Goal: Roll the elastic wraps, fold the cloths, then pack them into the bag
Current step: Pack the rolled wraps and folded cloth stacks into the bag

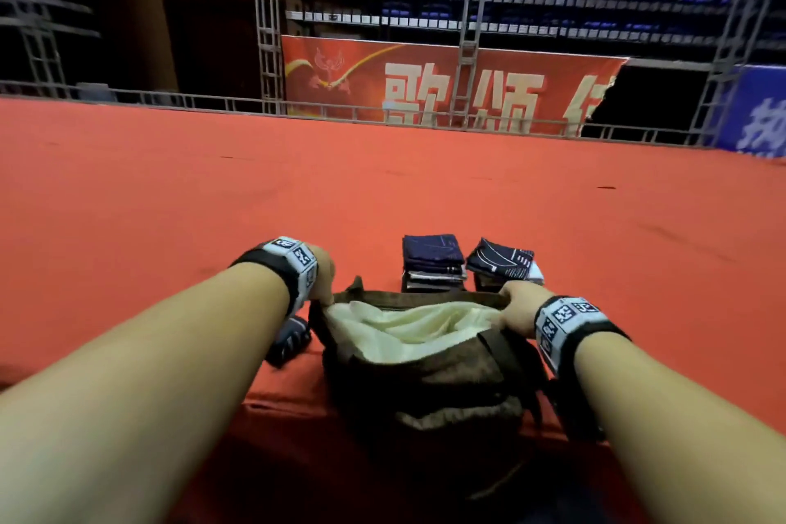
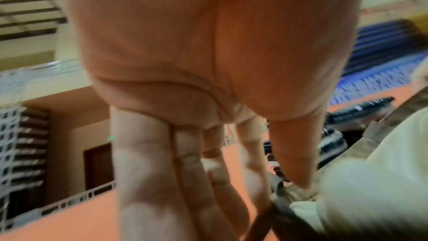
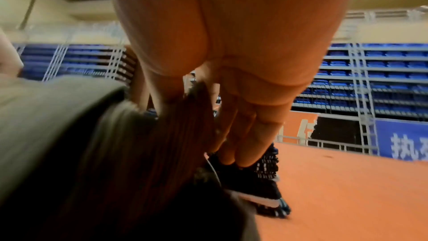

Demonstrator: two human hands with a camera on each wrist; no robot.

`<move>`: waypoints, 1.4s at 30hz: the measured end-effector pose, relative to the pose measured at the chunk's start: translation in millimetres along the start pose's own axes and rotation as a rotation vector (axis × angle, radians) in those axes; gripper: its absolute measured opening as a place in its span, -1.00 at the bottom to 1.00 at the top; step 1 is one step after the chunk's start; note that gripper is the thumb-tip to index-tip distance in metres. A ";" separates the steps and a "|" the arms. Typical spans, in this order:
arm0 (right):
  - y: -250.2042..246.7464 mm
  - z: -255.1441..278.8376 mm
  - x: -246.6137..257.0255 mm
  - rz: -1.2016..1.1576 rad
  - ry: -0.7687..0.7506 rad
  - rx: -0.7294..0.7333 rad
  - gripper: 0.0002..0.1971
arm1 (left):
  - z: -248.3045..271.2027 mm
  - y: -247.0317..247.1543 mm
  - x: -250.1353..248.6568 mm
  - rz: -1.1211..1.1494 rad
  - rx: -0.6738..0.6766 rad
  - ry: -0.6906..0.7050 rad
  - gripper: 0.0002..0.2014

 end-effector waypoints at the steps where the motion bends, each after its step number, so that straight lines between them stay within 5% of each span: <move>1: 3.0 3.0 3.1 0.105 0.010 0.035 -0.81 | -5.9 5.2 0.8 -0.070 0.031 -0.015 -0.80; 3: -1.4 6.9 14.2 0.245 0.009 0.048 -0.89 | -17.2 -1.6 -9.6 -0.140 -0.018 0.025 -0.70; 5: -16.5 7.3 36.5 0.291 -0.049 -0.045 -0.95 | -9.6 -11.5 -41.7 -0.039 -0.060 0.153 -0.81; 7: -19.0 6.1 66.5 0.265 -0.156 -0.106 -0.97 | 2.8 4.6 -77.9 0.189 0.080 0.302 -0.95; 9: 14.2 5.8 89.1 0.225 -0.245 0.043 -0.91 | 13.6 33.4 -104.2 0.295 0.247 0.393 -0.92; 11: 67.3 5.0 90.1 0.231 -0.250 0.254 -0.87 | 9.9 55.2 -118.6 0.226 0.263 0.445 -0.85; 19: 101.0 -16.8 57.5 0.463 -0.232 0.247 -0.66 | -34.4 105.5 -126.4 -0.158 0.304 0.419 -0.35; 27: 116.3 -25.7 35.1 0.468 -0.247 0.309 -0.54 | -107.4 157.9 -115.5 -0.343 0.107 0.390 0.11; 32: 104.5 -31.1 64.7 0.502 -0.330 0.305 -0.89 | -47.6 90.1 -116.0 -0.257 0.053 0.370 -0.10; 35: 90.7 -29.3 88.9 0.427 -0.388 0.218 -0.81 | -20.1 56.4 -128.4 -0.150 0.009 0.471 -0.38; 42: 111.8 -9.7 73.0 0.545 -0.333 0.360 -0.83 | -10.4 98.4 -164.1 -0.070 0.211 0.622 -0.72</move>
Point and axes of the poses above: each hand's wrist, its own z-axis away from the middle knuckle, its own y-axis out of the palm, x = y × z, the point moved 10 cm from there along -z, towards the middle knuckle, and after that the axes turned 3 degrees about -y, right-handed, at the moved point
